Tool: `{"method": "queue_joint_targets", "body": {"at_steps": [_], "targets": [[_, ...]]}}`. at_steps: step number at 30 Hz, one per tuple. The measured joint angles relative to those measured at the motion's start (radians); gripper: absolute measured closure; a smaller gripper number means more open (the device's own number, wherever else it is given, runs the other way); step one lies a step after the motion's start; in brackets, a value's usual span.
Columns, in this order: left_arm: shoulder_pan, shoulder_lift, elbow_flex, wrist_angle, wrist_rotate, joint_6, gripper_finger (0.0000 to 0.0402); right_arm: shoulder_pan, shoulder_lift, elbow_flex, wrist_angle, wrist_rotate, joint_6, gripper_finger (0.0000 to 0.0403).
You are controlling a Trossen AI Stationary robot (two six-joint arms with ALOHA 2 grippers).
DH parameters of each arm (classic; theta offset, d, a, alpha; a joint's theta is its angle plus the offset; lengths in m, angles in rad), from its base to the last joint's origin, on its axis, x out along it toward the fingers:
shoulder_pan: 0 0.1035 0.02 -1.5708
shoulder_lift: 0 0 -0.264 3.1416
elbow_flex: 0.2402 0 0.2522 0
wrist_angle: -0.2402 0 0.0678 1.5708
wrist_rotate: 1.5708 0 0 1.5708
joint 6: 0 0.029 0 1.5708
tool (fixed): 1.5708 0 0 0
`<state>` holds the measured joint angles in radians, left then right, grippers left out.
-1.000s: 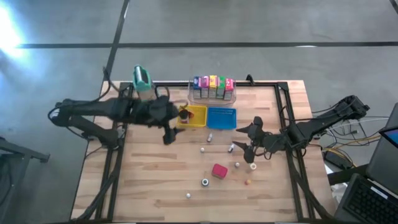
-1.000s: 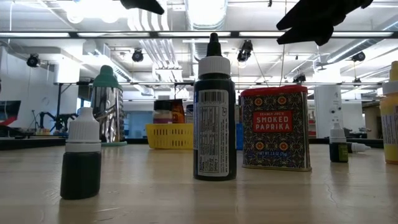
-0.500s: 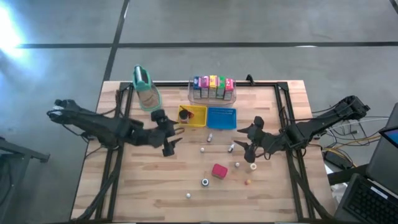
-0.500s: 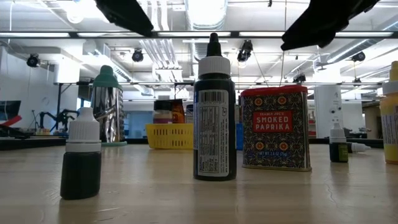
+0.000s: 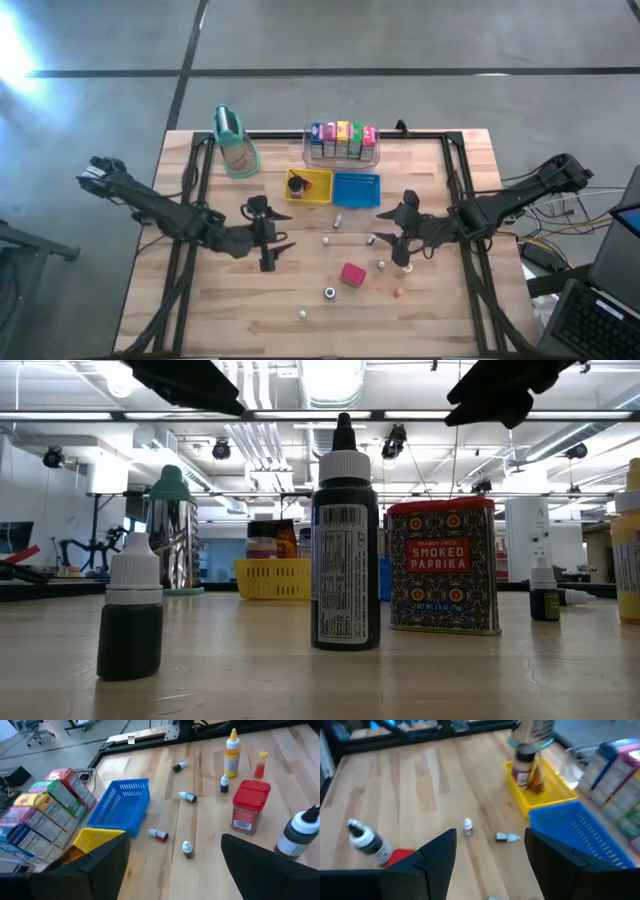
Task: Pick & Place Kitchen Items
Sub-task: Put the red seasoning can into the yellow bin
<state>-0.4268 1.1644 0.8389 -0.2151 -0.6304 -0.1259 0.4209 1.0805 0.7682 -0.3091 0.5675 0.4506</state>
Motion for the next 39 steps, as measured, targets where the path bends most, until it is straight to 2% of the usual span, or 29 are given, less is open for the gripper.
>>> {"method": "queue_joint_targets", "body": {"at_steps": [5, 9, 15, 25, 33, 39], "targets": [[-0.007, 0.002, -0.037, 0.064, 0.001, -0.013, 0.0085, 0.056, 0.082, 0.006, 0.018, -0.017, 0.014, 0.0183], [-0.009, 0.002, -0.058, 0.102, 0.003, -0.022, 0.0085, 0.11, 0.164, 0.016, 0.097, -0.019, 0.022, 0.019], [-0.009, -0.005, -0.053, 0.103, 0.003, -0.031, 0.0085, 0.163, 0.282, 0.088, 0.099, -0.02, 0.107, 0.0177], [-0.009, -0.008, -0.041, 0.103, 0.008, -0.052, 0.0085, 0.29, 0.48, 0.291, -0.257, 0.007, 0.432, 0.0142], [-0.009, -0.008, -0.041, 0.108, 0.012, -0.054, 0.0085, 0.328, 0.635, 0.387, -0.347, 0.039, 0.565, 0.0128], [-0.009, -0.008, -0.041, 0.107, 0.013, -0.06, 0.0085, 0.316, 0.684, 0.378, -0.366, 0.043, 0.629, 0.0115]]}}
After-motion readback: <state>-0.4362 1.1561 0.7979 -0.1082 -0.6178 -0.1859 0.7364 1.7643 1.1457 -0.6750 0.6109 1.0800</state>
